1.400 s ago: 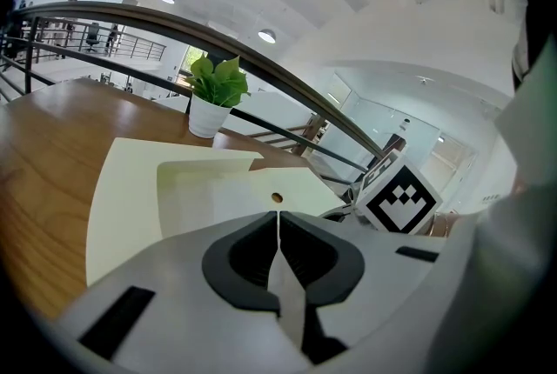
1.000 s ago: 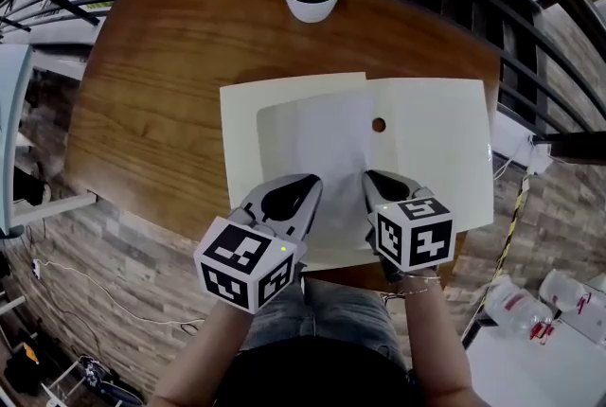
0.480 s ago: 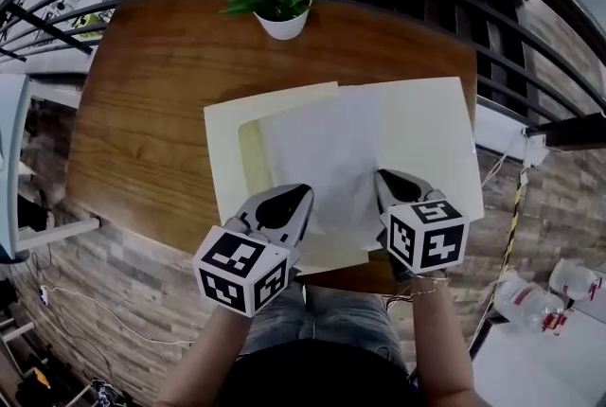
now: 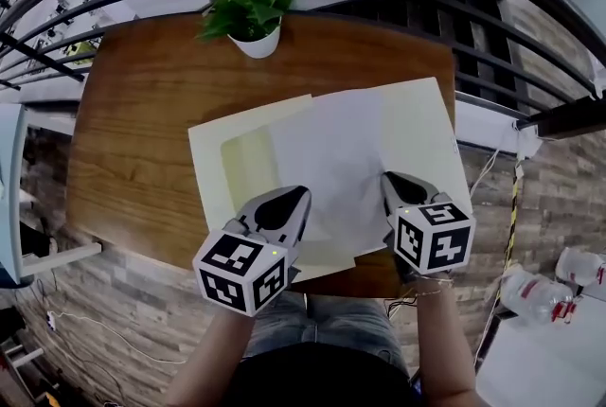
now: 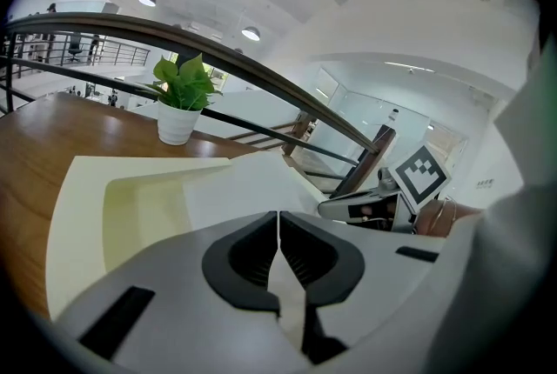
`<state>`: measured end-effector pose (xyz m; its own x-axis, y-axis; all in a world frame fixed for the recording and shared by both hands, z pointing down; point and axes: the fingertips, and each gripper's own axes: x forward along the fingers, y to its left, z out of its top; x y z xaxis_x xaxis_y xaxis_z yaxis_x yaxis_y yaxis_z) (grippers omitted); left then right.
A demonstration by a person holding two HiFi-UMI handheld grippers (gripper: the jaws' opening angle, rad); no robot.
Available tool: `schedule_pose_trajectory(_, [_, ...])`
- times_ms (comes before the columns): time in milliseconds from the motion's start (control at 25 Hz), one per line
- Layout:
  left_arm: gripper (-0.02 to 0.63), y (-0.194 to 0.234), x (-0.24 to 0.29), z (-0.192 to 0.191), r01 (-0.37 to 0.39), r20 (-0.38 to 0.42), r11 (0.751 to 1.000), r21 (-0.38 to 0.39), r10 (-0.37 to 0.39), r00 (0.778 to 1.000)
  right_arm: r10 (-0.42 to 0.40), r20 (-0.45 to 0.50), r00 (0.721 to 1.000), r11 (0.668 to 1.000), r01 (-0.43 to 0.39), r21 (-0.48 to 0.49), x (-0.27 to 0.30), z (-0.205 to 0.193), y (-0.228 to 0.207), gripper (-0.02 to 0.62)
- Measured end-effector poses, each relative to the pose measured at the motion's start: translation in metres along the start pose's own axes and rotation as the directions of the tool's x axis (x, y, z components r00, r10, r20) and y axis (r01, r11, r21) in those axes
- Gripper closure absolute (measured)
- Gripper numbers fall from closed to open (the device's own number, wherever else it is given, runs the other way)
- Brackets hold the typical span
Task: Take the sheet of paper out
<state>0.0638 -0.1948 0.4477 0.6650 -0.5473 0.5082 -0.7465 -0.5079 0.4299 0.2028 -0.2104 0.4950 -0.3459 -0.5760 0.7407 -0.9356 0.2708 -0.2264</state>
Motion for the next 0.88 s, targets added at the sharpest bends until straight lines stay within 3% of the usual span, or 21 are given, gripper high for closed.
schedule_pose_trajectory(360, [0.584, -0.020, 0.017, 0.004, 0.043, -0.017, 0.999, 0.029, -0.042, 0.999, -0.065, 0.025, 0.998, 0.997, 0.064, 0.036, -0.020, -0.003, -0.034, 0.568])
schedule_pose_trajectory(880, [0.584, -0.052, 0.036, 0.009, 0.144, -0.053, 0.986, 0.090, -0.140, 0.989, -0.149, 0.105, 0.983, 0.978, 0.131, 0.159, -0.060, -0.003, -0.065, 0.569])
